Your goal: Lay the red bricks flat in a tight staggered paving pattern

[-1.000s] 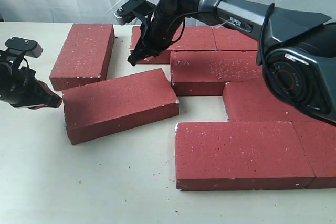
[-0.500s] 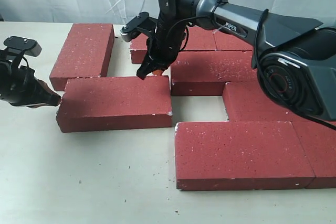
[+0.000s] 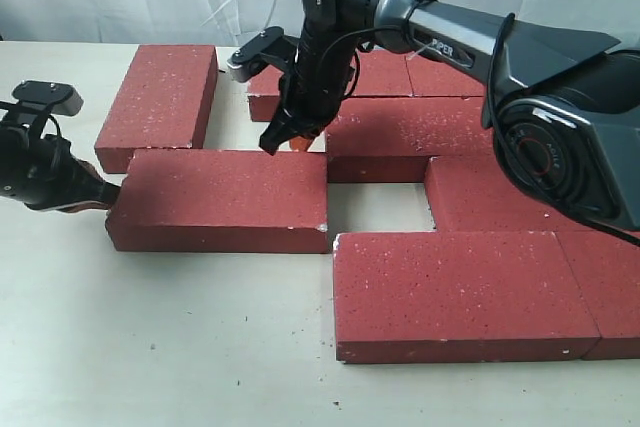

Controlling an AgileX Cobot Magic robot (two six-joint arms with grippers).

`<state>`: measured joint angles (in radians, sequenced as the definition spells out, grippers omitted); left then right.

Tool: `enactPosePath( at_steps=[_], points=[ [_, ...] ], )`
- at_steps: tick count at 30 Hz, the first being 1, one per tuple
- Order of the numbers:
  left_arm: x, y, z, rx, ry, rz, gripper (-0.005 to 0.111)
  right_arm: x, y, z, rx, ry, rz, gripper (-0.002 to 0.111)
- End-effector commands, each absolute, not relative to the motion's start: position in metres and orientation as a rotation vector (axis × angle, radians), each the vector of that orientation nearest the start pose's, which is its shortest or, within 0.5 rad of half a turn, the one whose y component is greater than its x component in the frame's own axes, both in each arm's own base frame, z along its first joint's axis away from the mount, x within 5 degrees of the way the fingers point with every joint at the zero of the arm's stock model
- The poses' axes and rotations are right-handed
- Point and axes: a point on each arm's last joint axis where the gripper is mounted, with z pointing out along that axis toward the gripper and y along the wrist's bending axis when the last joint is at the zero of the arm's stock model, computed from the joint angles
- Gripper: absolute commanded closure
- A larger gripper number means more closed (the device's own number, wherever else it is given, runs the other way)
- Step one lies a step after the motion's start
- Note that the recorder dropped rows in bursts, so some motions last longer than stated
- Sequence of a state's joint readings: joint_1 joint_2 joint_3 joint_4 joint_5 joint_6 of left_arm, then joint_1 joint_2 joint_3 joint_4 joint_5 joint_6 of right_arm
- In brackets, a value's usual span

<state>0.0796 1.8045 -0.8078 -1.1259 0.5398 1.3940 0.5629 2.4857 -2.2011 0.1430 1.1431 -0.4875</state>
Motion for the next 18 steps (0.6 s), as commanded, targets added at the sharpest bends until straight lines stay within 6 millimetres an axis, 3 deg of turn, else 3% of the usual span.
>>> enactPosePath(
  at_steps=[1,7,18],
  points=[
    [0.304,-0.025,0.131,0.502,2.565,-0.633,0.106,0.432,0.288,0.157,-1.416,2.516,0.262,0.109],
    [0.298,-0.027,0.132,0.629,2.568,-0.663,0.106,0.424,0.292,0.158,-1.493,2.511,0.382,0.109],
    [0.297,-0.026,0.153,0.63,2.518,-0.603,0.106,0.421,0.292,0.161,-1.516,2.516,0.385,0.109]
  ],
)
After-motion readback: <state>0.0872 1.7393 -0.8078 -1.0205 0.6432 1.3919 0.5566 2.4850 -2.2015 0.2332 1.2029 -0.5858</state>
